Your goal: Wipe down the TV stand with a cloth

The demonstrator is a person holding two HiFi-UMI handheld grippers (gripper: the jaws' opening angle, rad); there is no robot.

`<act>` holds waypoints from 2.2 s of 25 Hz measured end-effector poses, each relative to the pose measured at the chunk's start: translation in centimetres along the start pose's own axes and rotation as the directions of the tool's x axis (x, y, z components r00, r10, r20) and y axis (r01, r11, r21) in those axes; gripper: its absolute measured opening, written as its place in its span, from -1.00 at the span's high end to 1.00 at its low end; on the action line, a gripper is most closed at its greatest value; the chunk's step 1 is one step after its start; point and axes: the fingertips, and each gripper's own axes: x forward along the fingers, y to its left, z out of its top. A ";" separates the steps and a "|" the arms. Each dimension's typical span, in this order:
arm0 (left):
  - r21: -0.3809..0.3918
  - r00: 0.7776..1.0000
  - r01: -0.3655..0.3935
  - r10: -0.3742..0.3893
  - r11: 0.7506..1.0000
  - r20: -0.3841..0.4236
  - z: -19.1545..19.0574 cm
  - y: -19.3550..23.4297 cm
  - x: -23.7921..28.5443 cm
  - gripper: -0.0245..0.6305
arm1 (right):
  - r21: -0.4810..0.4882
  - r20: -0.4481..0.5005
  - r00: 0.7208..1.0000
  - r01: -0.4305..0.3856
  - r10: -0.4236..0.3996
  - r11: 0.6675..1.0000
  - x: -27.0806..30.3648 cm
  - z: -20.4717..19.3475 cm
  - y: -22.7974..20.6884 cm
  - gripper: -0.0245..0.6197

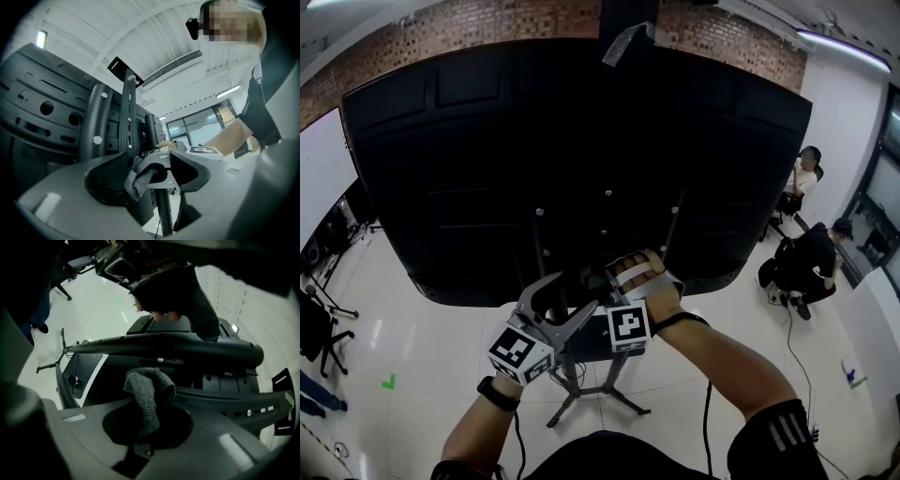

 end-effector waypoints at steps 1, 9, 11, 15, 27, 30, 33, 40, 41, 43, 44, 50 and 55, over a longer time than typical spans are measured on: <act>-0.007 1.000 -0.001 0.001 1.000 0.000 -0.3 0.0 -0.1 -0.01 | 0.007 0.002 1.000 -0.008 0.008 1.000 0.1 0.2 0.5 0.82; -0.042 1.000 -0.004 0.003 0.999 -0.022 -2.6 -0.3 0.0 -0.01 | 0.044 0.010 0.997 -0.077 0.077 0.996 1.0 0.7 3.3 0.82; -0.048 1.000 -0.010 0.008 0.999 -0.025 -3.0 -0.2 -0.1 -0.01 | 0.079 0.030 0.997 -0.078 0.076 0.994 0.7 0.9 3.3 0.82; -0.055 1.000 -0.018 0.017 0.998 -0.016 -2.7 0.0 -0.5 -0.01 | 0.333 0.143 0.989 -0.086 0.040 0.939 -1.7 1.4 1.2 0.81; 0.022 0.992 0.056 -0.059 0.998 0.114 4.6 -3.9 2.2 -0.01 | 0.799 0.158 0.928 0.081 -0.337 0.596 -11.8 -7.7 -10.2 0.81; 0.048 0.988 0.086 -0.092 0.995 0.126 5.6 -5.1 3.7 -0.01 | 0.834 0.125 0.909 0.121 -0.398 0.538 -13.3 -10.7 -12.0 0.81; 0.063 0.983 0.118 -0.125 0.991 0.134 6.2 -6.5 5.2 -0.01 | 0.864 0.092 0.905 0.135 -0.416 0.486 -13.5 -13.9 -12.4 0.81; 0.065 0.980 0.145 -0.152 0.987 0.128 6.2 -8.2 8.1 -0.01 | 0.873 0.073 0.918 0.131 -0.391 0.470 -11.2 -18.2 -12.8 0.81; 0.062 0.981 0.144 -0.151 0.988 0.124 6.1 -8.3 8.4 -0.01 | 0.868 0.077 0.922 0.125 -0.380 0.480 -10.7 -18.3 -12.8 0.81; 0.056 0.982 0.142 -0.148 0.988 0.117 5.8 -8.3 9.0 -0.01 | 0.869 0.078 0.929 0.115 -0.363 0.482 -9.8 -18.9 -12.7 0.81; 0.054 0.983 0.140 -0.146 0.989 0.112 5.6 -8.3 9.3 -0.01 | 0.874 0.077 0.931 0.110 -0.358 0.473 -9.5 -19.2 -12.6 0.81; 0.050 0.986 0.131 -0.135 0.990 0.099 5.0 -8.3 10.5 -0.01 | 0.876 0.055 0.931 0.129 -0.361 0.465 -9.4 -21.7 -11.3 0.81; 0.041 0.983 0.152 -0.155 0.988 0.097 4.3 -9.6 12.2 -0.01 | 0.901 0.005 0.932 0.152 -0.362 0.405 -10.5 -25.4 -10.1 0.81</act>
